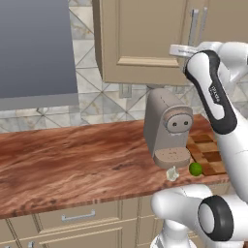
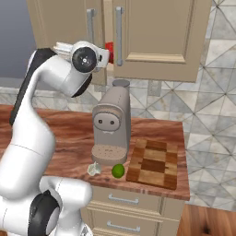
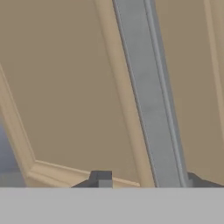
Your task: Open the cabinet. Place the bowl and condiment on the counter. Then place the lime and garlic on the cutting board.
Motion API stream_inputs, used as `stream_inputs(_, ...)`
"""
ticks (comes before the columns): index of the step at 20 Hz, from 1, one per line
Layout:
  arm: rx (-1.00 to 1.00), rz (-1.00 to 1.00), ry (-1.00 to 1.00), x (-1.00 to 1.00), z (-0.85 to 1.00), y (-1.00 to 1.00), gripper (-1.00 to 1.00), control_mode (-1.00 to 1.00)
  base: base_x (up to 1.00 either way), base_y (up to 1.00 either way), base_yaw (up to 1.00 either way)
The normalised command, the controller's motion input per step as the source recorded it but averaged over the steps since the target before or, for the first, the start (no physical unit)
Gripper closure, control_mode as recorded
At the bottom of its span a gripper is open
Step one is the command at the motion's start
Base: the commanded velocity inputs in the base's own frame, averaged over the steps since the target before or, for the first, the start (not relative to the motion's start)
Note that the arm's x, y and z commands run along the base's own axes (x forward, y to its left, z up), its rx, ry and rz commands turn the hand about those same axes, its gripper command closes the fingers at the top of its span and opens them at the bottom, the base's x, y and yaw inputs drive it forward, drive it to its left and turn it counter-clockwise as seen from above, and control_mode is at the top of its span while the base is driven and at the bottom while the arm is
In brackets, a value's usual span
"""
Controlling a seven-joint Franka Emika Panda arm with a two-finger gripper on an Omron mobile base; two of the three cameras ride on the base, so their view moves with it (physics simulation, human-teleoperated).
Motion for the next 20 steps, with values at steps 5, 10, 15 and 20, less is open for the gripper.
stream_inputs(5,0.00,-0.28,0.00,-0.14,-0.05,0.95,1.00,-1.00,0.00,0.00,0.00)
stream_inputs(10,0.00,-0.29,0.01,-0.11,0.00,0.88,1.00,-1.00,0.00,0.00,0.00)
stream_inputs(15,0.00,-0.29,0.05,-0.10,-0.01,0.95,1.00,-1.00,0.00,0.00,0.00)
stream_inputs(20,0.02,-0.21,0.10,-0.02,-0.01,0.99,1.00,-1.00,0.00,0.00,0.00)
